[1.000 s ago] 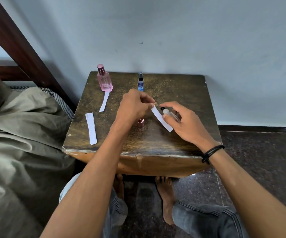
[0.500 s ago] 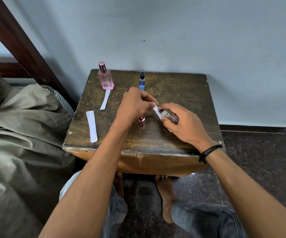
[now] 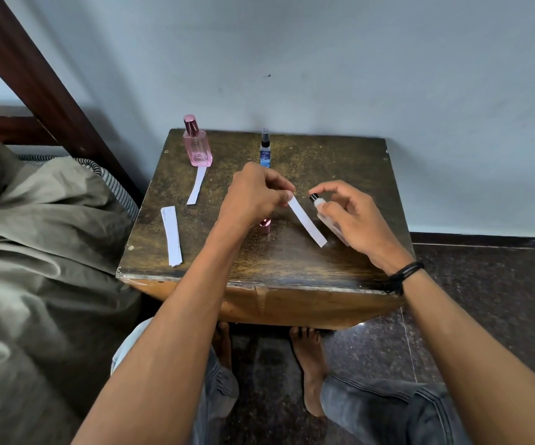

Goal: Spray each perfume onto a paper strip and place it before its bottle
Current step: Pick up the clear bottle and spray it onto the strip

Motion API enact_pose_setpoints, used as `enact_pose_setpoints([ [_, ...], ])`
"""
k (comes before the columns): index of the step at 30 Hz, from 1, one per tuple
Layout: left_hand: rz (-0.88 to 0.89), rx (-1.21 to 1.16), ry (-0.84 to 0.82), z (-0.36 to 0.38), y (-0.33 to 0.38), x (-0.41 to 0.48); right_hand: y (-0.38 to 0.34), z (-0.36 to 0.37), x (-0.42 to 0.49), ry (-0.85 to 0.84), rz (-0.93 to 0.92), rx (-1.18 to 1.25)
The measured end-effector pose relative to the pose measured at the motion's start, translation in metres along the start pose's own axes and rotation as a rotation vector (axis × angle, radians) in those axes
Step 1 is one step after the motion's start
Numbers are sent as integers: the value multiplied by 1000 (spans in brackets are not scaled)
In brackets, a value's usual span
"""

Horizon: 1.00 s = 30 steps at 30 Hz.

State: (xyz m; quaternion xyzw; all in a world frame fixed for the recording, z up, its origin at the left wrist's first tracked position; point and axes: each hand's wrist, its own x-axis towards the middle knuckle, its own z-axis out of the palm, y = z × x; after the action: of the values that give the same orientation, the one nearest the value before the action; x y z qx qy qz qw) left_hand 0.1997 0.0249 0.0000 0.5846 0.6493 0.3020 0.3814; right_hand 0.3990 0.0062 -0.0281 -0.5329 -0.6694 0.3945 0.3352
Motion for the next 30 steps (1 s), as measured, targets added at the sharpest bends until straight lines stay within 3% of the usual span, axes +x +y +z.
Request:
enact_pose_setpoints([
  [7,-7,-63,-17,1,3,0,-8,-4,-1,3,64,140],
  [17,-14,-67,-12,0,4,-2,3,7,2,-25,-61,-113],
  [24,-10,-66,-15,0,4,-2,-9,-9,2,1,187,365],
  [30,-2,-55,-14,0,4,-1,-8,-7,1,-12,126,291],
])
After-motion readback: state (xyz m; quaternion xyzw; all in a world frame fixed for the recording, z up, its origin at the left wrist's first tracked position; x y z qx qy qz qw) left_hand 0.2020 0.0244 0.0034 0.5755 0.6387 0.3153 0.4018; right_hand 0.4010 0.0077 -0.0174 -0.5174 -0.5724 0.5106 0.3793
